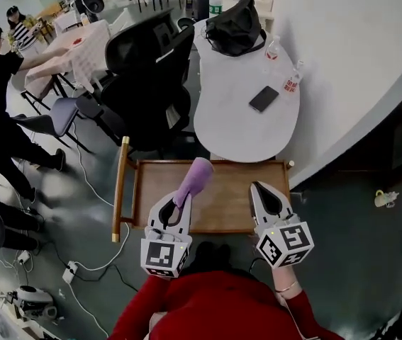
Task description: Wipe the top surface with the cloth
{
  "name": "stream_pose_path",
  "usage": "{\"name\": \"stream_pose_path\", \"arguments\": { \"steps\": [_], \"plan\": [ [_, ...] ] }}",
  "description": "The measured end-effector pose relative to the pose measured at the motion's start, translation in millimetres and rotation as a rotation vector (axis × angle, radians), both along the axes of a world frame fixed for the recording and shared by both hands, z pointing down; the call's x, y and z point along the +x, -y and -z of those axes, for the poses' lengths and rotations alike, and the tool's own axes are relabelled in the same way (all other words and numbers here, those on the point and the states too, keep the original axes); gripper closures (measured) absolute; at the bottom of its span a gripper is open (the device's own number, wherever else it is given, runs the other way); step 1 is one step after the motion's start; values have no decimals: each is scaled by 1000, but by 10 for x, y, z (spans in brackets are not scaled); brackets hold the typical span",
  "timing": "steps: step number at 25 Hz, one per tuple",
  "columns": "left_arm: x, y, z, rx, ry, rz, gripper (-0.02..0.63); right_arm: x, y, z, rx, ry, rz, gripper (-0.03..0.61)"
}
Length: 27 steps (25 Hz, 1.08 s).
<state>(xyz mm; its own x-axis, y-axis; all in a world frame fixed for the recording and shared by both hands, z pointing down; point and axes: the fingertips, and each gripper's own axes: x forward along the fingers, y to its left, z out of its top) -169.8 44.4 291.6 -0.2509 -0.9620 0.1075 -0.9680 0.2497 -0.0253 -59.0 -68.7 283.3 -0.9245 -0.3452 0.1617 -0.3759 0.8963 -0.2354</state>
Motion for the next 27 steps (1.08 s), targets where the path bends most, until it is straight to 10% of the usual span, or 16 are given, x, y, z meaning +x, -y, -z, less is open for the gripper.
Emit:
{"name": "stream_pose_path", "arguments": {
  "steps": [27],
  "plan": [
    [160,158,-17,4,-29,-48,561,129,-157,-21,52,-25,-34,568]
  ]
}}
